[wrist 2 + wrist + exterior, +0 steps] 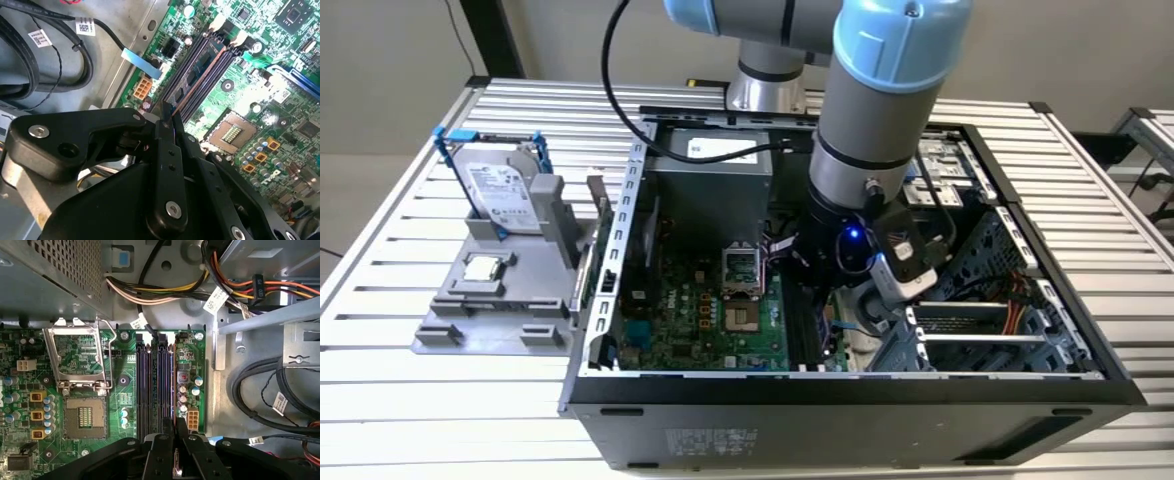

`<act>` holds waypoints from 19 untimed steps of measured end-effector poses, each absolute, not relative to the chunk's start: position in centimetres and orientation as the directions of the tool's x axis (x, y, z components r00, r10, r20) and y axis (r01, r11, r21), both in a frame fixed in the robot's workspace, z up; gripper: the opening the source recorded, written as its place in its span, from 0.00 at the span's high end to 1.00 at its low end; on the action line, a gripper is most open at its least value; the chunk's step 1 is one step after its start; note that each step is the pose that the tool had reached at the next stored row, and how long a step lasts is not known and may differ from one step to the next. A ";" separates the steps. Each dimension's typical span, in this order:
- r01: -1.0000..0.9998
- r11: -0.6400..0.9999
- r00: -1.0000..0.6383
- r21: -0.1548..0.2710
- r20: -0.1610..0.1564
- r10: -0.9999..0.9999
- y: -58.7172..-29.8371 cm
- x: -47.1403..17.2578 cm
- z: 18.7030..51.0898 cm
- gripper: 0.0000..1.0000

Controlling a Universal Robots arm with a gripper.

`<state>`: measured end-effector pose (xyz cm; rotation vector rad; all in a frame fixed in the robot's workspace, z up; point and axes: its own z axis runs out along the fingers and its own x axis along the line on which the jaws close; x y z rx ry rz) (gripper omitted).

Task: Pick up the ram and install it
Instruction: 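Insert the ram into the slot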

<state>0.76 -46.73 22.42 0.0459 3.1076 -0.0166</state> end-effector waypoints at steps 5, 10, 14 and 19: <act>0.030 1.000 -0.999 -0.011 -0.034 0.029 -46.7 0.8 22.2 1.00; 0.030 1.000 -0.999 -0.010 -0.034 0.029 -46.7 0.8 22.1 1.00; 0.030 1.000 -0.999 -0.004 -0.034 0.030 -46.7 0.8 22.0 1.00; 0.030 0.999 -0.999 0.021 -0.033 0.030 -46.8 0.8 21.9 1.00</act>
